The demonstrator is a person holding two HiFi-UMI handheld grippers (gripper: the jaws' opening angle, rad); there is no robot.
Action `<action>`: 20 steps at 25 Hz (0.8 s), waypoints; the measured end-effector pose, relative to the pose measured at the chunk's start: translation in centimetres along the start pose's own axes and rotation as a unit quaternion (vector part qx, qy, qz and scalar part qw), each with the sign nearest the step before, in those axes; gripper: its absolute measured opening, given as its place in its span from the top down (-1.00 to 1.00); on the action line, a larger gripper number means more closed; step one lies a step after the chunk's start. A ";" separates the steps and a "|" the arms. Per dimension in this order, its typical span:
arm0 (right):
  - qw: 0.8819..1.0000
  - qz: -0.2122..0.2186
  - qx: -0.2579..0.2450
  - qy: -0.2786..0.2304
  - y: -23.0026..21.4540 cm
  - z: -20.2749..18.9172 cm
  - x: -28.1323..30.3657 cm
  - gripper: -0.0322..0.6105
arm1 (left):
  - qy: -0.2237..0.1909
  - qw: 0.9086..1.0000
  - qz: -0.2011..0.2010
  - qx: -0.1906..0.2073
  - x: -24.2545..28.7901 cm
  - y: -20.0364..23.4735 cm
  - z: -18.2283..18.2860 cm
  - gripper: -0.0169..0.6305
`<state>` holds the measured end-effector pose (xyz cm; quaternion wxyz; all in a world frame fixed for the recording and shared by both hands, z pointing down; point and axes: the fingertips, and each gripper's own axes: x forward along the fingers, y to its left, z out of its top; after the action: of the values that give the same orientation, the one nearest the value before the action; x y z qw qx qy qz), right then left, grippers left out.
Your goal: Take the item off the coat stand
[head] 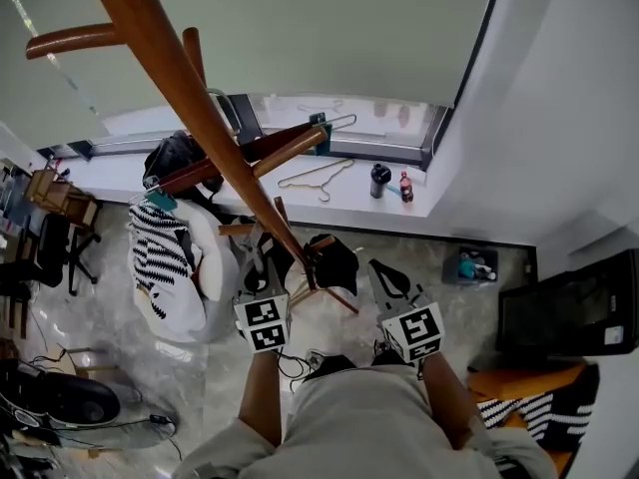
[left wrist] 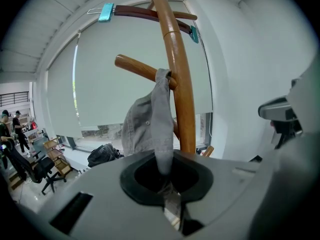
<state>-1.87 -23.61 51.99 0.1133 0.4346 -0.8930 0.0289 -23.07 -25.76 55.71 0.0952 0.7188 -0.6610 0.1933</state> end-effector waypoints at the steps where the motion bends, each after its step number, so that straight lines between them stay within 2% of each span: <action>1: 1.000 0.002 -0.001 -0.001 0.2 0.1 0.1 0.89 | -0.002 1.000 0.001 0.000 -0.2 0.1 0.2 0.89; 9: 0.999 0.031 -0.009 -0.010 1.8 1.2 1.2 0.89 | -0.022 1.000 0.015 -0.005 -1.8 1.3 2.0 0.89; 20: 0.996 0.074 -0.024 -0.032 5.5 2.9 2.2 0.89 | -0.030 0.999 0.029 -0.006 -3.6 2.6 2.6 0.89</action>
<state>-8.03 -22.32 49.90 0.0929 0.3650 -0.9263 0.0019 -25.37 -23.77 51.59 0.0739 0.7039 -0.6855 0.1709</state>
